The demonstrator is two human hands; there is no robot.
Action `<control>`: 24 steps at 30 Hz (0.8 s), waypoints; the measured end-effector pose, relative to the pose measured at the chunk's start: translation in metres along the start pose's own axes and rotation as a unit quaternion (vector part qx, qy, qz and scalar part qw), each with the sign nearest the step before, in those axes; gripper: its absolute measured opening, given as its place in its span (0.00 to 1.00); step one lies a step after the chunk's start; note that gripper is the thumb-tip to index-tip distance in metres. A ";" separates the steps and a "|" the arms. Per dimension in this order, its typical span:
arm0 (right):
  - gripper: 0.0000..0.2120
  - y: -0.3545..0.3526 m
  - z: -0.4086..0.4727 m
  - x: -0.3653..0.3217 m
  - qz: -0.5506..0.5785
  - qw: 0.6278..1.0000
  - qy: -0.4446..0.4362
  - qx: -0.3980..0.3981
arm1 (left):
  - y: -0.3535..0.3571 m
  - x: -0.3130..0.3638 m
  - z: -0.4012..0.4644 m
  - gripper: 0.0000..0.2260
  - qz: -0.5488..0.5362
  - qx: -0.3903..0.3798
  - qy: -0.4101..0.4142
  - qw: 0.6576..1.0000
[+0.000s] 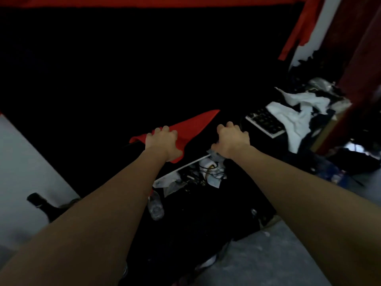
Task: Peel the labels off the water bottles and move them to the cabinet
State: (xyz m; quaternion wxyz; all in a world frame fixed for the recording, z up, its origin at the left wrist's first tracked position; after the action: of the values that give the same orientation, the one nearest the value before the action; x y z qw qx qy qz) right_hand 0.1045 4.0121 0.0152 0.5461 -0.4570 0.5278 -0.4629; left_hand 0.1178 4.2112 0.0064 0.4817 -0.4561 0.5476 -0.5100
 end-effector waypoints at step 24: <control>0.19 -0.066 -0.250 0.331 0.053 0.929 0.355 0.089 | -0.028 0.406 -0.089 0.19 0.028 0.022 0.431 0.902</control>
State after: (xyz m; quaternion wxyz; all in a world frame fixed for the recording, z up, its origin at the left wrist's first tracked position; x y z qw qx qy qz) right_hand -0.1427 3.6725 0.0229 0.3854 -0.1842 0.6670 -0.6104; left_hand -0.0188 3.8173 0.0101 0.2228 -0.1661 0.7026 -0.6551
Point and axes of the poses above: each hand's wrist, its own z-axis towards the middle knuckle, its own y-axis out of the palm, x = y × z, the point moved 2 cm from there along z, towards the middle knuckle
